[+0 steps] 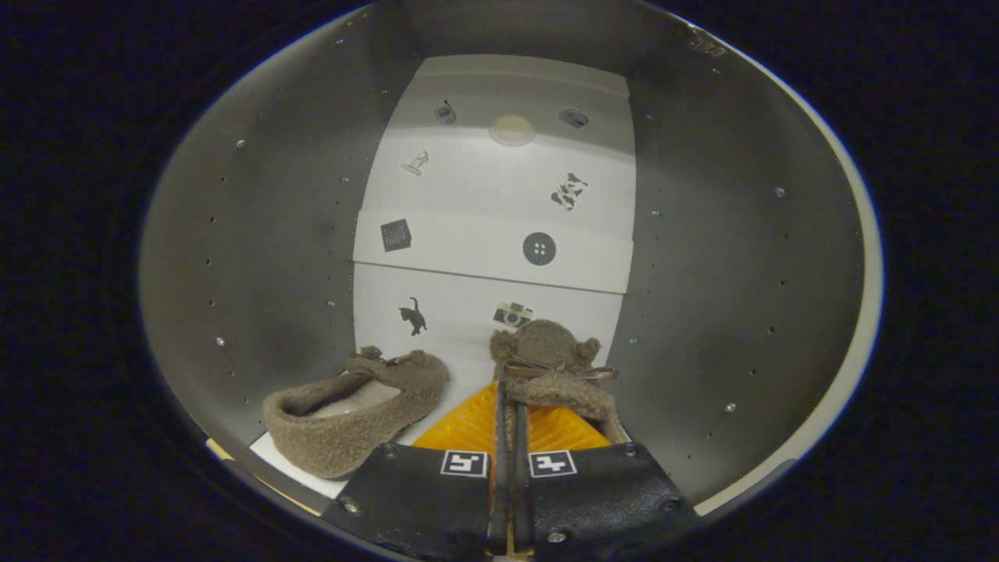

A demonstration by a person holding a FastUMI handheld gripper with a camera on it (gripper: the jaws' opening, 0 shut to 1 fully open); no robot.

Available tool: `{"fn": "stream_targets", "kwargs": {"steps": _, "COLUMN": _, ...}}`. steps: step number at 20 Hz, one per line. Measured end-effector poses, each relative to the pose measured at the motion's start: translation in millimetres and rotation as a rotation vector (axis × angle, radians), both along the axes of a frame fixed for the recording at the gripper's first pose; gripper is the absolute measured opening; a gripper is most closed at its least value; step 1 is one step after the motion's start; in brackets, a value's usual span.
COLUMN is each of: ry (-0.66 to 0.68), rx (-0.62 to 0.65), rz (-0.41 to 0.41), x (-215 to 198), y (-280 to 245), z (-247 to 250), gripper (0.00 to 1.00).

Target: Open the shoe cabinet door, grab the shoes and put them into the shoe cabinet, then close the shoe cabinet door.

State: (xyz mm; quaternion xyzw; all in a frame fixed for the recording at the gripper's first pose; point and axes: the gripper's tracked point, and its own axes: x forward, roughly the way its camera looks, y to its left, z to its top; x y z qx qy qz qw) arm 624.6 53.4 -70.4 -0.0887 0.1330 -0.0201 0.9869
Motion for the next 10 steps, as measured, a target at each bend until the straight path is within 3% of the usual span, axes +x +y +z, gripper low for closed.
{"fn": "stream_targets", "kwargs": {"steps": 5, "ry": 0.051, "rx": 0.008, "rz": 0.019, "x": 6.8, "y": 7.2, "z": -20.5, "gripper": 0.11}}
{"fn": "stream_targets", "kwargs": {"steps": 7, "ry": 0.014, "rx": -0.042, "rz": -0.016, "x": 3.6, "y": -0.5, "z": -11.5, "gripper": 0.17}}
{"fn": "stream_targets", "kwargs": {"steps": 10, "ry": 0.03, "rx": -0.033, "rz": -0.043, "x": -7.8, "y": -6.1, "z": -9.9, "gripper": 0.57}}
